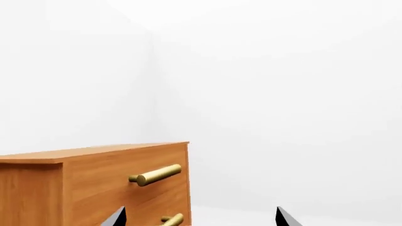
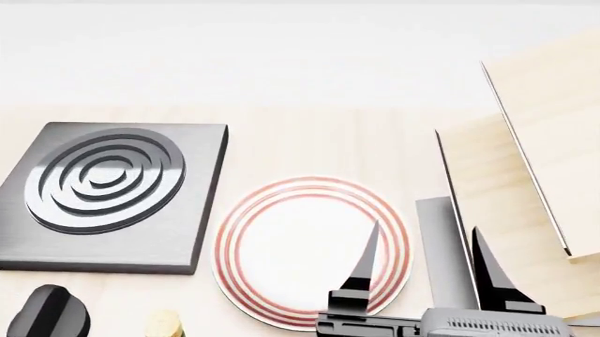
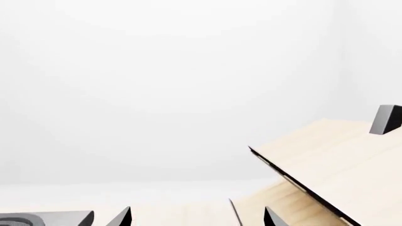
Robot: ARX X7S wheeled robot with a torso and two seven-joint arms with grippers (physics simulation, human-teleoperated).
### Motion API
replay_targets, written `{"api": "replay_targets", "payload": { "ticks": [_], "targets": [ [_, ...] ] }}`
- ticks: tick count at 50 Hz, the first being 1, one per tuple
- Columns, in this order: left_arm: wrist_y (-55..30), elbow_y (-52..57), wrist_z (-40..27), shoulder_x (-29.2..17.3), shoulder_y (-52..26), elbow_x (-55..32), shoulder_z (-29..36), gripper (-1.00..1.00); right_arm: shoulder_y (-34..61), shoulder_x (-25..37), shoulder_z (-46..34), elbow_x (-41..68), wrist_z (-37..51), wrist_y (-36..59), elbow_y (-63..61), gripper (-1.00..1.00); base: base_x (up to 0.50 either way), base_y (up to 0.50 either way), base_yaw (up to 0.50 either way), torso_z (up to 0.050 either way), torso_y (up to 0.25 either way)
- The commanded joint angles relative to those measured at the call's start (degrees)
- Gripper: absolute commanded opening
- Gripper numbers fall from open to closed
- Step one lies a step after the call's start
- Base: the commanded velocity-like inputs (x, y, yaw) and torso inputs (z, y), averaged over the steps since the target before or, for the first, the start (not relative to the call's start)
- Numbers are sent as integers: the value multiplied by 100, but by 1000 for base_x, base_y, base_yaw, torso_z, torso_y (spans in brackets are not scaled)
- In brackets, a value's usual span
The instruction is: Pick up the akita bowl and put it on the plate.
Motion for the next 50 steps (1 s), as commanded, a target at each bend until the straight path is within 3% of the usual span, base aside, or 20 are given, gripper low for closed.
{"api": "replay_targets", "payload": {
  "ticks": [1,35,50],
  "targets": [
    [-77,-14,-158,-187,283,287,-259,100,41,4,-37,-1,1,-31,105,100,0,0,0,0,0],
    [-499,222,-263,-432,667,175,-875,100,119,22,-101,-14,63,-85,351,100,0,0,0,0,0],
    [-789,643,285,-591,963,-984,-1372,100,115,27,-106,32,74,-154,409,100,0,0,0,0,0]
  ]
}}
